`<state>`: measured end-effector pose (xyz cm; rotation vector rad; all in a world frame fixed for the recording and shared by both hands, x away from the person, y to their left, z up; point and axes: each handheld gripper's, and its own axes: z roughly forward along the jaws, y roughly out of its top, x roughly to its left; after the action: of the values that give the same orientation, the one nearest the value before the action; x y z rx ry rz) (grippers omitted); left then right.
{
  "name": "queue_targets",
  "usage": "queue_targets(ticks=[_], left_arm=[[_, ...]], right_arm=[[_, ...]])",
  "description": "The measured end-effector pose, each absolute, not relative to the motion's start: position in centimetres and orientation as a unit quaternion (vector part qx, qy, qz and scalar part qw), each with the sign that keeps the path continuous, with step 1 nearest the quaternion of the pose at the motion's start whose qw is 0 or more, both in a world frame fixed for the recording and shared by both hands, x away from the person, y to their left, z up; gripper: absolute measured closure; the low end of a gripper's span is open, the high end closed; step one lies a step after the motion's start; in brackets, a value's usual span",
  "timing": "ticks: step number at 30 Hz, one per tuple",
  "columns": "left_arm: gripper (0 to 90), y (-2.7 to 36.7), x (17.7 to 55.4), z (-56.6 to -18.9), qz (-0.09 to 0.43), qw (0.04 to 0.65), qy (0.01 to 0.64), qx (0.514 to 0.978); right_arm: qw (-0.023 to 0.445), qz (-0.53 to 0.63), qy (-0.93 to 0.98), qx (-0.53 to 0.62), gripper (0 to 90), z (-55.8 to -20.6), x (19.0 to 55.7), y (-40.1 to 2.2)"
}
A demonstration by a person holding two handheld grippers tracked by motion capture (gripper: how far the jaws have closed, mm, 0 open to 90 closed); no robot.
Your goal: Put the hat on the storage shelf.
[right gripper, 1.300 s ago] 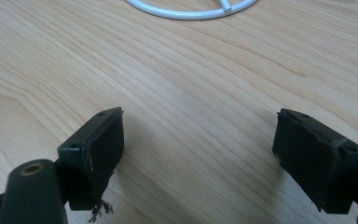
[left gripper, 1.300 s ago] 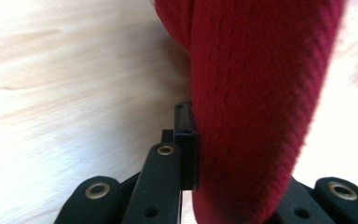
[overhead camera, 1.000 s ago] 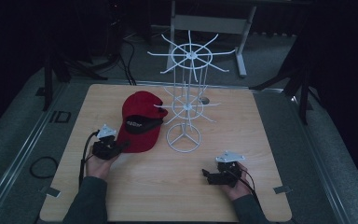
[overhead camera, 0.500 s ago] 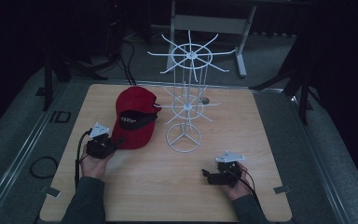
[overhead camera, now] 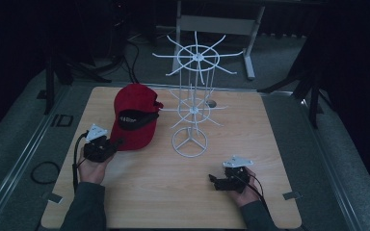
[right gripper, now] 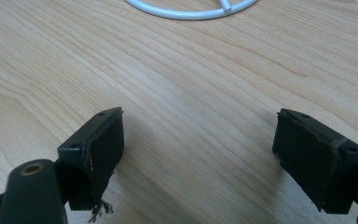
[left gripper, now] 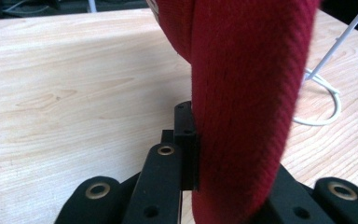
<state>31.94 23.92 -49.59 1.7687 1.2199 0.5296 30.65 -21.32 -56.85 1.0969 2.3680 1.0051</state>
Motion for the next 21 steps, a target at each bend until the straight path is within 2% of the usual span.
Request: queue_targets(ticks=[21], left_arm=[[85.6,23.9,31.5,-47.5,0.24,0.467,0.491,0.695]], right_arm=[[0.172,0.354,0.834,0.387,16.3,-56.9,30.7,-21.3]])
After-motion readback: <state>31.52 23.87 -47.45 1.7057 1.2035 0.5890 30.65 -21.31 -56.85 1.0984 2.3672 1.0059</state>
